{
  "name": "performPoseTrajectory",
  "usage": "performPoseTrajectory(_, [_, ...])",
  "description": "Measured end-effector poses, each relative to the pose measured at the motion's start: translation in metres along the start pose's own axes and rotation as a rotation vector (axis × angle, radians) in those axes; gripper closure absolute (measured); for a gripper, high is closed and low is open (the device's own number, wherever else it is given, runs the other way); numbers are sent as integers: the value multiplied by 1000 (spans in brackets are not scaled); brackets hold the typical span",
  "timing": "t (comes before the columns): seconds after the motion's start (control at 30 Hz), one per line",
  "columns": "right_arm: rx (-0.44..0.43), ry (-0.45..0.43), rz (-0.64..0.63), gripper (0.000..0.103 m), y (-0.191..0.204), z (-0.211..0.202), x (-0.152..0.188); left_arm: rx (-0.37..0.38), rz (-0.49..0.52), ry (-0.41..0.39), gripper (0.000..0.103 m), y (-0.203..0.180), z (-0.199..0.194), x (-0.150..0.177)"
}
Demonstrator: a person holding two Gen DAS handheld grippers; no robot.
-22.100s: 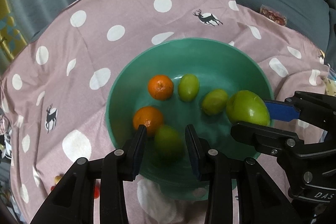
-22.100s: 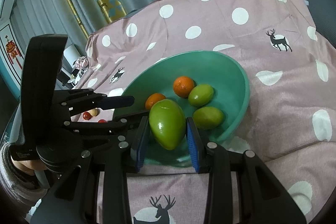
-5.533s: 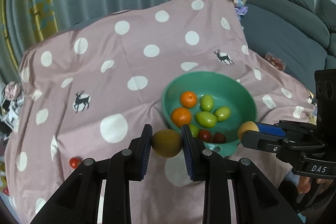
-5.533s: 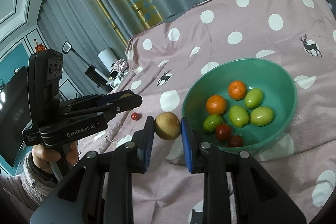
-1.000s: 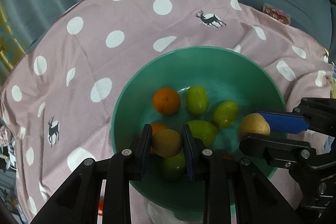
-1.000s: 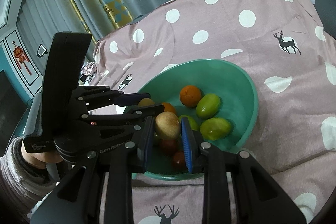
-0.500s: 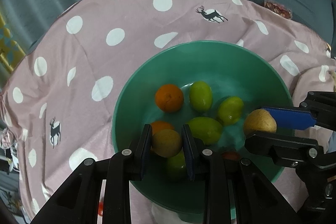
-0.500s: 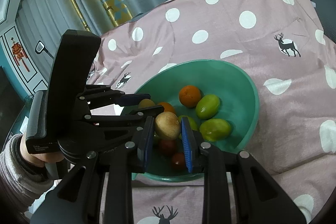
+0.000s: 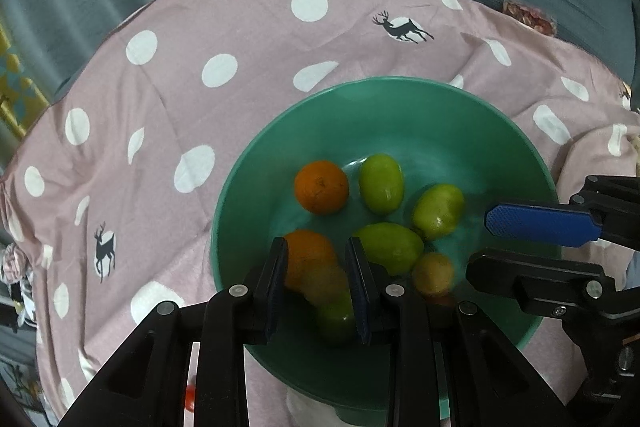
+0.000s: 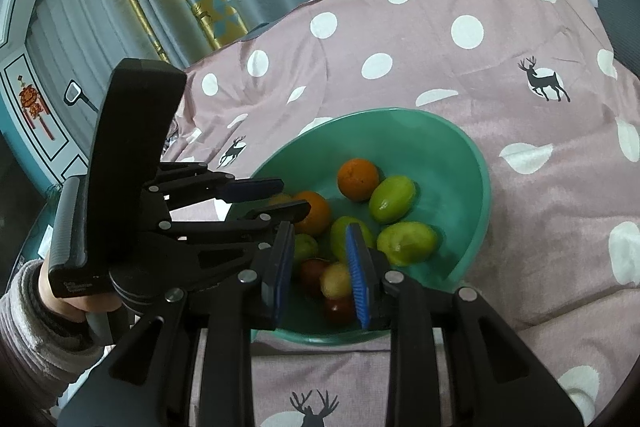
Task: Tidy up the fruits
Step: 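Move both open tools back over the two remaining red tomatoes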
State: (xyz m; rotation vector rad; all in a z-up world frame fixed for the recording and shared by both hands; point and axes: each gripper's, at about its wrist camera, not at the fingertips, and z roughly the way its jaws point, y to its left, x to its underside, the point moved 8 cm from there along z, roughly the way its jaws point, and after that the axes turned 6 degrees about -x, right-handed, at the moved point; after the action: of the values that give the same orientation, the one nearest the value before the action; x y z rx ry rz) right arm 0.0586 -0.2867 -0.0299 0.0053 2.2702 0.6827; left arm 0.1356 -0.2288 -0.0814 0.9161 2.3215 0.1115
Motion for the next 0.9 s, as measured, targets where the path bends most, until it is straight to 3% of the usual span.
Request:
performPoseTrajectory(0.1, [3, -2, 1, 72, 0, 0, 1, 0, -17, -6, 66, 2, -2, -1])
performPoseTrajectory(0.17, [5, -4, 4, 71, 0, -2, 2, -6, -39, -14, 38, 6, -5, -2])
performPoseTrajectory(0.23, [10, -10, 8, 68, 1, -4, 2, -16, -58, -23, 33, 11, -8, -2])
performPoseTrajectory(0.57, [13, -19, 26, 61, 9, -25, 13, -39, -178, -44, 31, 49, -39, 22])
performPoseTrajectory(0.9, [-49, 54, -81, 57, 57, -33, 40, -142, -322, 21, 31, 107, -62, 110])
